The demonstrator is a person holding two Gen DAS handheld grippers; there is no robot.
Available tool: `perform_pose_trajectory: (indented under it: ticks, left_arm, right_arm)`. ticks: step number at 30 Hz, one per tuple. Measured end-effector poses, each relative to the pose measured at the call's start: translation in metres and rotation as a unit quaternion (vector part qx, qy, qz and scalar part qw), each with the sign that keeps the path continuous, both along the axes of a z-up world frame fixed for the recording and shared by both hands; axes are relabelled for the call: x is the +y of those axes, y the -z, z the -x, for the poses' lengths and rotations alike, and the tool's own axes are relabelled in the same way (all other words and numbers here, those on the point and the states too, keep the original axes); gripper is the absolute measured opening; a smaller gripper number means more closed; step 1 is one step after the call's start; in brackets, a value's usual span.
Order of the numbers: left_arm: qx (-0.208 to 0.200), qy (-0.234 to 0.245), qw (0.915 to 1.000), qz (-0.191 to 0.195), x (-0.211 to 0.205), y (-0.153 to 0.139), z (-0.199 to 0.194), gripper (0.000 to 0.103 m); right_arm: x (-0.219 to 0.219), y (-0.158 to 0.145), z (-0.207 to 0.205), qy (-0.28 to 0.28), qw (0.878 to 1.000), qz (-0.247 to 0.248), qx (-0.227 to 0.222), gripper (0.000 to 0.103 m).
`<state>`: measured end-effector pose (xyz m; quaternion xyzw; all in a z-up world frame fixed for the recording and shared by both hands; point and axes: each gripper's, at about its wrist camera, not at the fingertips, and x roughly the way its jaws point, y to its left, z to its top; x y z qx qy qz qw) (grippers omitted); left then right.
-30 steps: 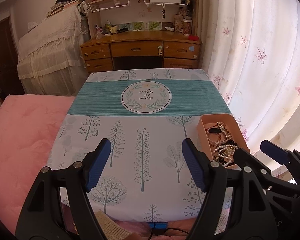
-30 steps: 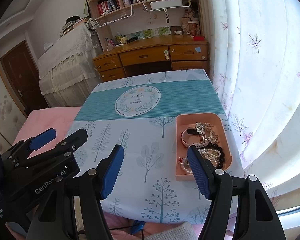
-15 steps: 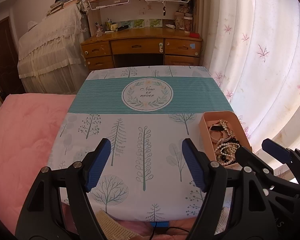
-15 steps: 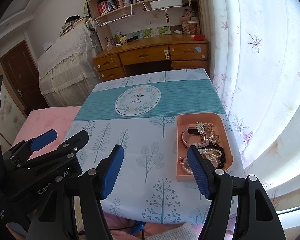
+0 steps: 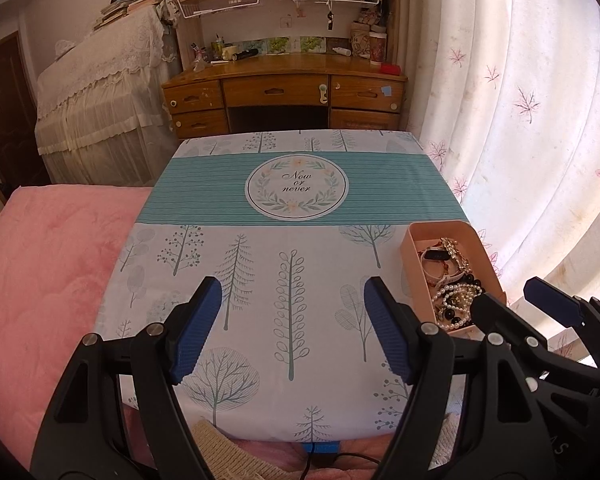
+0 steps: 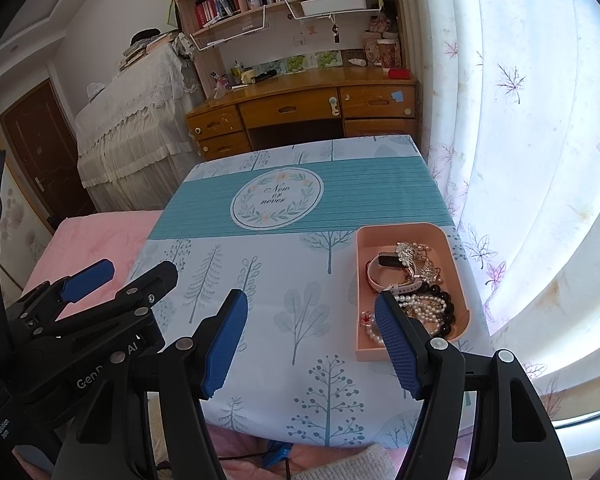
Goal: Organize jewelry
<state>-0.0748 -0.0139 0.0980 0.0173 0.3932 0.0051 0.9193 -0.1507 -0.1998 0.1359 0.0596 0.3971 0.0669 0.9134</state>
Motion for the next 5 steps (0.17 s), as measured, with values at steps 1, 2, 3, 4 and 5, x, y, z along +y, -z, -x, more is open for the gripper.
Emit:
perform_pose_trajectory:
  ticks: [1,2,3,4,5]
  left_arm:
    - [0.0,0.0,1.0,0.001,0.0007,0.0006,0.0003,0.072]
    - [0.001,0.0,1.0,0.001,0.0005,0.0005,0.0003,0.072]
    - [0.001,0.0,1.0,0.002,0.0008,0.0008,-0.0003,0.072]
    - [0.002,0.001,1.0,0.003,0.0013,0.0015,-0.0002,0.072]
    - [0.004,0.001,1.0,0.004,0.0017,0.002,-0.0005,0.072]
  right_arm:
    - [-0.0002,0.0001,0.0008,0.0,1.0,0.0,0.0,0.067]
    - [-0.0002,0.0003,0.0011,0.0,1.0,0.0,0.0,0.067]
    - [0.0001,0.0,0.0002,0.0,1.0,0.0,0.0,0.067]
    - [0.0,0.0001,0.0006,0.0,1.0,0.0,0.001,0.067]
    - [0.0002,-0.0002,-0.0001,0.0,1.0,0.0,0.001,0.067]
